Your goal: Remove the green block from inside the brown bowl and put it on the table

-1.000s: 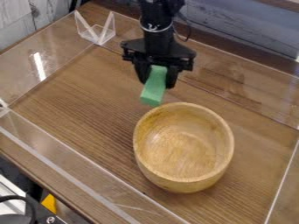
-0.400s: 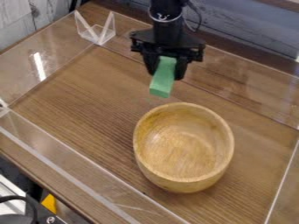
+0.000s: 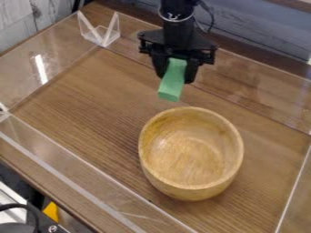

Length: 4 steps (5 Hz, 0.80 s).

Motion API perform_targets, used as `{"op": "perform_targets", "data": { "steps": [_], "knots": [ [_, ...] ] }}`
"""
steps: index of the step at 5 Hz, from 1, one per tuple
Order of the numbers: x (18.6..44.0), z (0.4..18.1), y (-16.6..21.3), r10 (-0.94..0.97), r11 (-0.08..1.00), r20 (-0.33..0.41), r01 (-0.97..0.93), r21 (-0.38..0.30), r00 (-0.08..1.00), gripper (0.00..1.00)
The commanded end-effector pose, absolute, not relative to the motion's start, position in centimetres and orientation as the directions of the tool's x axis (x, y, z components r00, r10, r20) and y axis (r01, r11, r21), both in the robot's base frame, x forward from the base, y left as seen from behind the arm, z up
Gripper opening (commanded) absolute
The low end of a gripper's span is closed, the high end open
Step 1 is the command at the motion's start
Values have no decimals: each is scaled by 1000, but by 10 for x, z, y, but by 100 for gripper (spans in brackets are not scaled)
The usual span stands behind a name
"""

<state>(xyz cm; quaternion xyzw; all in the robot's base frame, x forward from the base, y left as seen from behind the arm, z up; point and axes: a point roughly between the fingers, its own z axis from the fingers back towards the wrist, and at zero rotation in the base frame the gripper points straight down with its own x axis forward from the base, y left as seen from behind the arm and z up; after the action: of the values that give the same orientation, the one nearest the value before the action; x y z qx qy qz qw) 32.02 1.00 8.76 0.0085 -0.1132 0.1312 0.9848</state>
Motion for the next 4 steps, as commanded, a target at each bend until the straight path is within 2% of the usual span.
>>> {"op": "perform_targets", "data": {
  "steps": [1,2,4],
  "knots": [
    [329,113,7,248,968,296,-251,-31,922,0],
    [328,115,4,244,969,299,-245,-34,922,0],
    [317,126,31,241,969,307,-248,-18,921,0]
  ]
}}
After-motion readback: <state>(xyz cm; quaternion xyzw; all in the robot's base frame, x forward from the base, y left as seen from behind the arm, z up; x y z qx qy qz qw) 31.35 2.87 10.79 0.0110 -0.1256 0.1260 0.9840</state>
